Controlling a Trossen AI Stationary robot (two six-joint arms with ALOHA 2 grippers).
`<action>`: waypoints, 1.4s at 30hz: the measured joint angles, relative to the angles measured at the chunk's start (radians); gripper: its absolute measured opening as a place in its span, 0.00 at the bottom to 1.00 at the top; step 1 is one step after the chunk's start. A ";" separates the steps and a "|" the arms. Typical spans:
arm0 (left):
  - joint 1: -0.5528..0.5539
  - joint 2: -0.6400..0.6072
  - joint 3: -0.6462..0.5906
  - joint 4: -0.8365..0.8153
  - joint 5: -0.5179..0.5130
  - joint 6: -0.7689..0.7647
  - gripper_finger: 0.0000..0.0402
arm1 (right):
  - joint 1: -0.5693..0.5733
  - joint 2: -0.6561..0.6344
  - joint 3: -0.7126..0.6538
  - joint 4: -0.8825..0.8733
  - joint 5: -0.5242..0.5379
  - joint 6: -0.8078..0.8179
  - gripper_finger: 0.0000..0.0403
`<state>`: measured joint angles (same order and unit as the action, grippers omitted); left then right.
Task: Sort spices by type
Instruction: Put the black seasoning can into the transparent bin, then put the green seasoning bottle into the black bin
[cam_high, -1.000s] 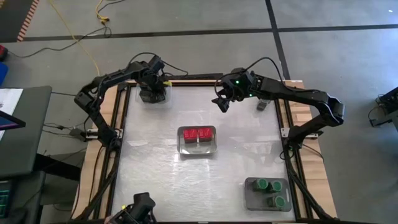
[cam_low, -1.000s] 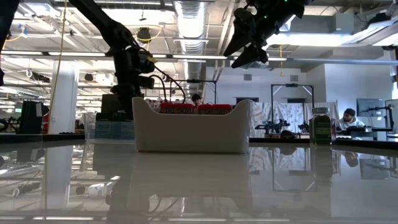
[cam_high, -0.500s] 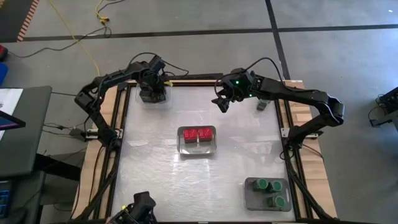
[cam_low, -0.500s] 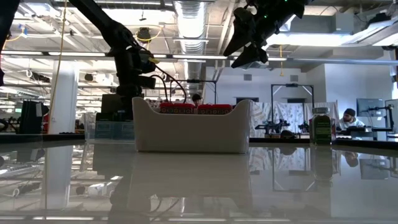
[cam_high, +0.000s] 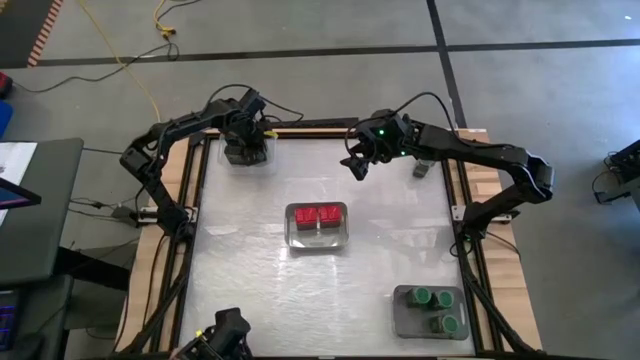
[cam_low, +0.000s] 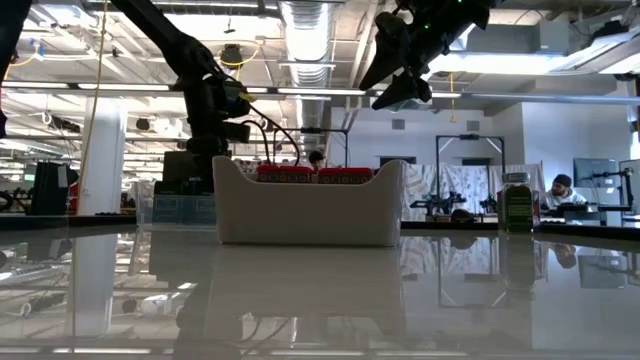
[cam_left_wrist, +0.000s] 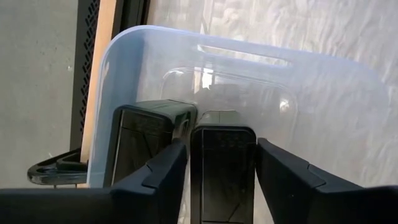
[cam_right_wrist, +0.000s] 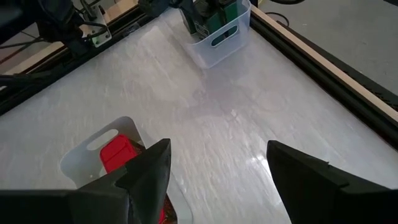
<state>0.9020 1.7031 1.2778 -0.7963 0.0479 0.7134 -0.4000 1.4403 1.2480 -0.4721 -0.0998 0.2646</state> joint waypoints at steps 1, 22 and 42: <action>0.000 0.000 0.000 0.000 0.000 0.000 0.46 | 0.000 0.000 0.000 0.000 0.000 0.000 0.72; -0.006 -0.252 0.000 -0.006 -0.002 -0.115 0.55 | -0.051 0.000 0.000 -0.014 0.005 0.023 0.72; -0.060 -0.549 0.001 -0.007 -0.002 -0.222 0.55 | -0.292 0.000 0.084 -0.474 0.087 -0.218 0.72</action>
<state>0.8417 1.1538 1.2789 -0.8036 0.0460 0.4912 -0.6917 1.4403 1.3317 -0.9461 -0.0127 0.0463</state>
